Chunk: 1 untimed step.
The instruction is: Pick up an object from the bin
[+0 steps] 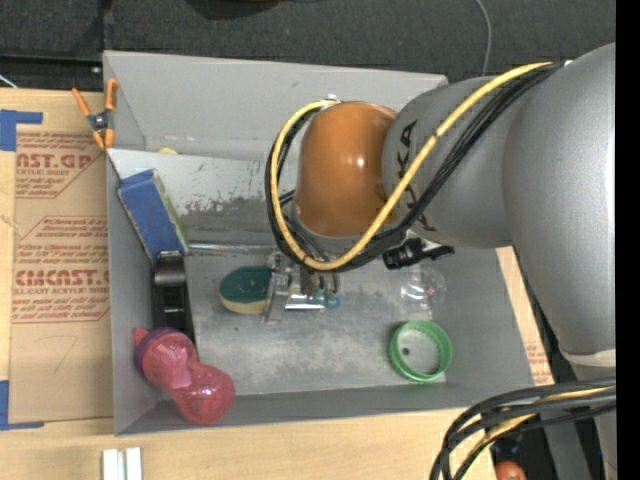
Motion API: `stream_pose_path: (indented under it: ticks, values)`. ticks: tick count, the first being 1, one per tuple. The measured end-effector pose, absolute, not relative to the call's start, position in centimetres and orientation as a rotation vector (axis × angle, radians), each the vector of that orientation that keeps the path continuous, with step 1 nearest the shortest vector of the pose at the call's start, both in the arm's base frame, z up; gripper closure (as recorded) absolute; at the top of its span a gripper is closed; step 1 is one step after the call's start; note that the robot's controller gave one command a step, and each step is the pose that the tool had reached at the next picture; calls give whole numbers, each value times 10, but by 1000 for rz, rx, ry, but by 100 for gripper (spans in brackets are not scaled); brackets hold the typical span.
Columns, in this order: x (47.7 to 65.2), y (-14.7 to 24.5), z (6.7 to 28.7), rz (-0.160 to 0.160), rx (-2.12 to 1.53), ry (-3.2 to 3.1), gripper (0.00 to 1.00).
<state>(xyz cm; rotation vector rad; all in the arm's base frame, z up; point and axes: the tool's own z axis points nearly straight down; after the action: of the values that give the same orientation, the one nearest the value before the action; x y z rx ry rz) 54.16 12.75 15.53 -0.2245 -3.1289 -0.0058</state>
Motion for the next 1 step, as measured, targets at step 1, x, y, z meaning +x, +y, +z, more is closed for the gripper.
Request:
stream_pose_path:
  ticks: [1]
  values:
    - [542,128,172,-6,-225,-3129,100]
